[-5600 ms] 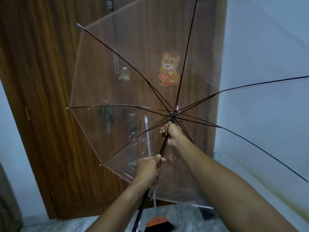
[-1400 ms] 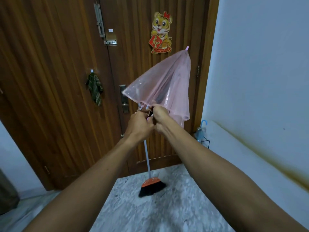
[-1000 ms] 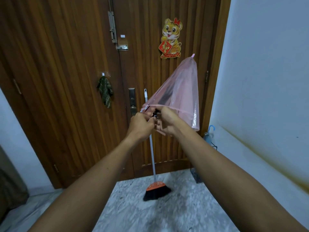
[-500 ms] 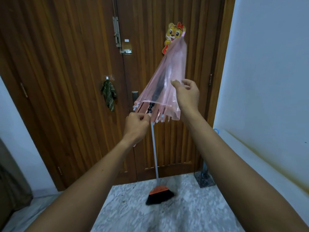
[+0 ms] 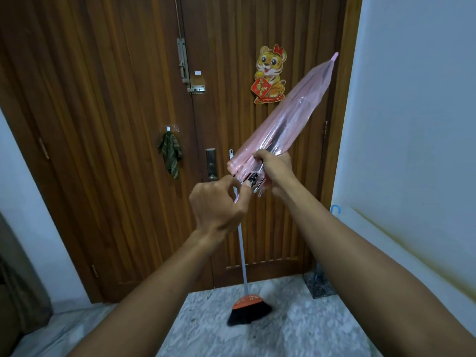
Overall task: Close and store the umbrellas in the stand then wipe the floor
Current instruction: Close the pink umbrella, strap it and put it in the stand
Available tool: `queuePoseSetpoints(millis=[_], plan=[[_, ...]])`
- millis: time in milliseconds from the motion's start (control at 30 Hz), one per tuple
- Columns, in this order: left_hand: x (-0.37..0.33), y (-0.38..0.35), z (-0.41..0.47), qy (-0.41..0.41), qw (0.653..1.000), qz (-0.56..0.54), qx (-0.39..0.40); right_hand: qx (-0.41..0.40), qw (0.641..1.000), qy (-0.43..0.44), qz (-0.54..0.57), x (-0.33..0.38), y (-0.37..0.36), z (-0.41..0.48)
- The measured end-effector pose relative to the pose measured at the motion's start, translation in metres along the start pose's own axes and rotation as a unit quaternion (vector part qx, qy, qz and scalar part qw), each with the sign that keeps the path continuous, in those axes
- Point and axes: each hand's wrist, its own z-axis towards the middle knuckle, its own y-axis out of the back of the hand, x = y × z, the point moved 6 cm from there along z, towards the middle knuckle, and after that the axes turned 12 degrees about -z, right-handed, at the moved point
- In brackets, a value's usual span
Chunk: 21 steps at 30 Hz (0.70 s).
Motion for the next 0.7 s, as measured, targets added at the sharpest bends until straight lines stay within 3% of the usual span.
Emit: queuePoseSetpoints(millis=[133,233,333,433,500,700], plan=[[0.009,-0.002,0.016,0.062,0.996,-0.057,-0.022,0.015,0.999,-0.007,-0.039,-0.012,0.004,0.002],[0.015,-0.015,0.035,0.091,0.992,-0.062,0.060,0.085,0.990,0.002,-0.110,-0.023,0.002,0.000],[0.003,-0.024,0.050,-0.017,0.983,0.088,0.158,0.162,0.962,0.044,-0.215,-0.020,0.004,-0.007],[0.001,-0.033,0.056,-0.156,0.915,0.292,0.230,0.249,0.907,0.097,-0.325,-0.010,0.006,-0.015],[0.004,-0.035,0.058,-0.183,0.888,0.333,0.260,0.287,0.855,0.131,-0.411,-0.004,0.008,-0.018],[0.019,-0.040,0.050,-0.130,0.915,0.265,0.277,0.232,0.738,0.250,-0.581,0.015,0.013,-0.021]])
